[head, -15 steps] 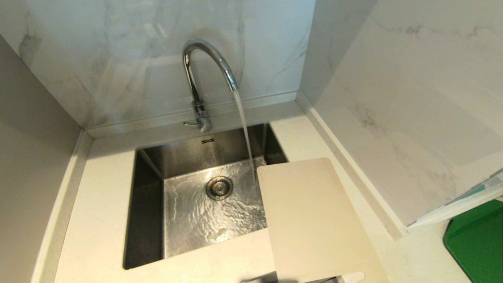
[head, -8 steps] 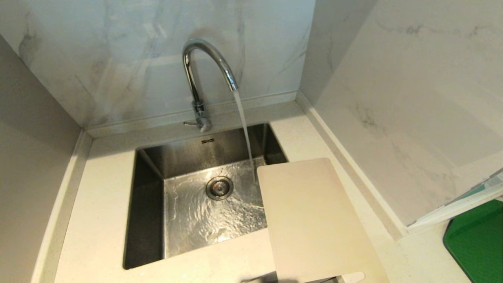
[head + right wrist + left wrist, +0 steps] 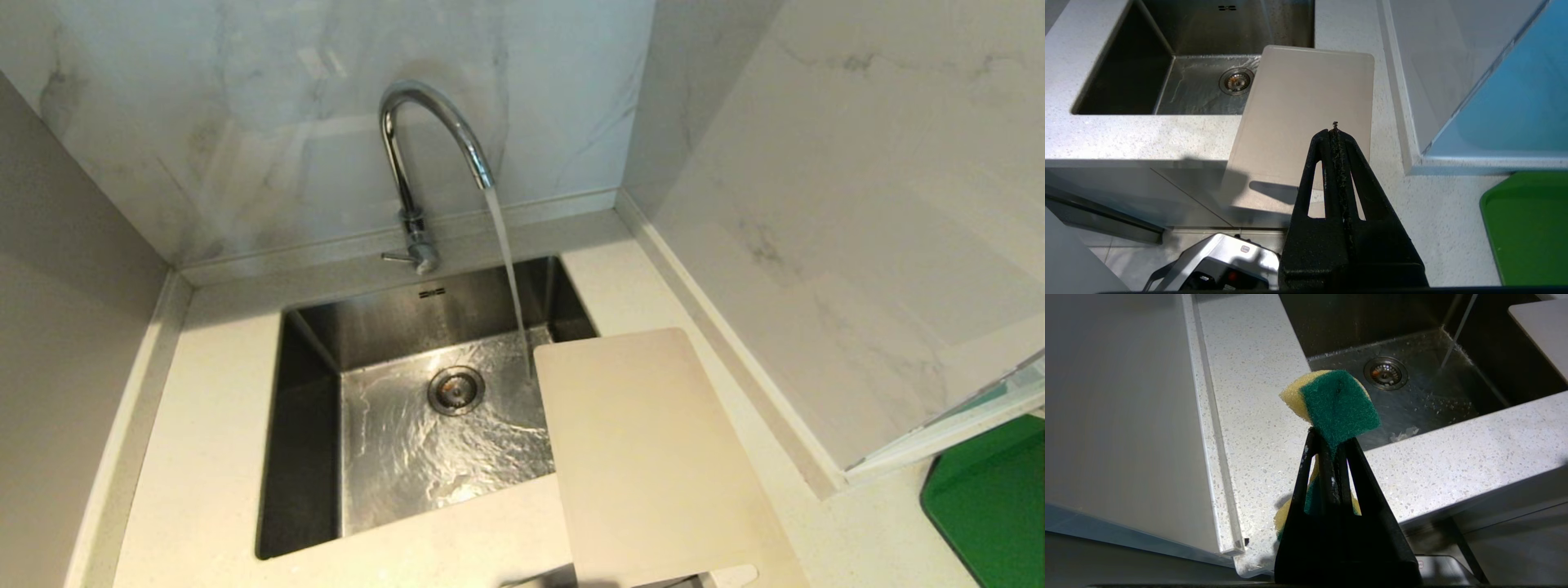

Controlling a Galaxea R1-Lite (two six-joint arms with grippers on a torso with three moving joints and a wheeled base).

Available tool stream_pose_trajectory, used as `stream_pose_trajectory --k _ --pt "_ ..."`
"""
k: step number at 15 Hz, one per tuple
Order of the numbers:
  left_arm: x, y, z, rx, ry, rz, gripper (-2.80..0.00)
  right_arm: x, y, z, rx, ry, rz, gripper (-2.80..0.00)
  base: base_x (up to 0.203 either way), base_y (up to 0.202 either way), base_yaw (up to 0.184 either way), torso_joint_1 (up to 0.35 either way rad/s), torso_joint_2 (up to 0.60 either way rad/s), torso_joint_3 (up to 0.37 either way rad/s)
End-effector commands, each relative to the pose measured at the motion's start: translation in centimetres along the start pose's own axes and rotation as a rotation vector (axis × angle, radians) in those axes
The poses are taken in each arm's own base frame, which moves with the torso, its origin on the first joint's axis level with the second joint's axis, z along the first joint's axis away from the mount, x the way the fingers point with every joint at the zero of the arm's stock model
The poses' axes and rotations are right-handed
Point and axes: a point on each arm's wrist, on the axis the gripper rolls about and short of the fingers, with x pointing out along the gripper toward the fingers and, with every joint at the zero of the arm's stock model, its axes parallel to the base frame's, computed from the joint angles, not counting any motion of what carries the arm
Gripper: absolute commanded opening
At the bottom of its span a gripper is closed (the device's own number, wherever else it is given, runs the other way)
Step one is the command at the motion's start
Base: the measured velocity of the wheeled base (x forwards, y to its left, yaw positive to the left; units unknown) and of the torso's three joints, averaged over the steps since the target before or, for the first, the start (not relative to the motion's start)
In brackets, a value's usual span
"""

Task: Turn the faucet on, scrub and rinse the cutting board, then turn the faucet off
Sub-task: Pick up the cutting board

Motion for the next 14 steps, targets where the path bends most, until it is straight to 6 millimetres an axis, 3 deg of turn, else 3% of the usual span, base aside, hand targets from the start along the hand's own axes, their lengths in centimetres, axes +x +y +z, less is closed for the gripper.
stream_pose_trajectory --k 1,4,7,10,14 --pt "0.0 0.0 0.0 0.0 0.002 0.001 -2.8 3.5 -1.3 3.7 0.024 0.11 0.027 -2.8 0.0 0.0 0.0 0.0 0.0 0.0" --pt "0.0 0.0 0.0 0.0 0.002 0.001 -2.8 8.5 -2.8 6.4 0.054 0.226 0.102 -2.8 0.0 0.0 0.0 0.0 0.0 0.0" --pt "0.0 0.0 0.0 0.0 0.002 0.001 -2.8 13.6 -3.8 6.8 0.077 0.356 0.184 -2.8 0.0 0.0 0.0 0.0 0.0 0.0" --pt "0.0 0.0 0.0 0.001 0.002 0.001 -2.8 17.6 -3.8 5.1 0.107 0.509 0.26 -2.8 0.0 0.0 0.0 0.0 0.0 0.0" --pt "0.0 0.0 0.0 0.0 0.002 0.001 -2.8 20.9 -2.5 0.1 0.144 0.762 0.36 -2.8 0.0 0.0 0.0 0.0 0.0 0.0"
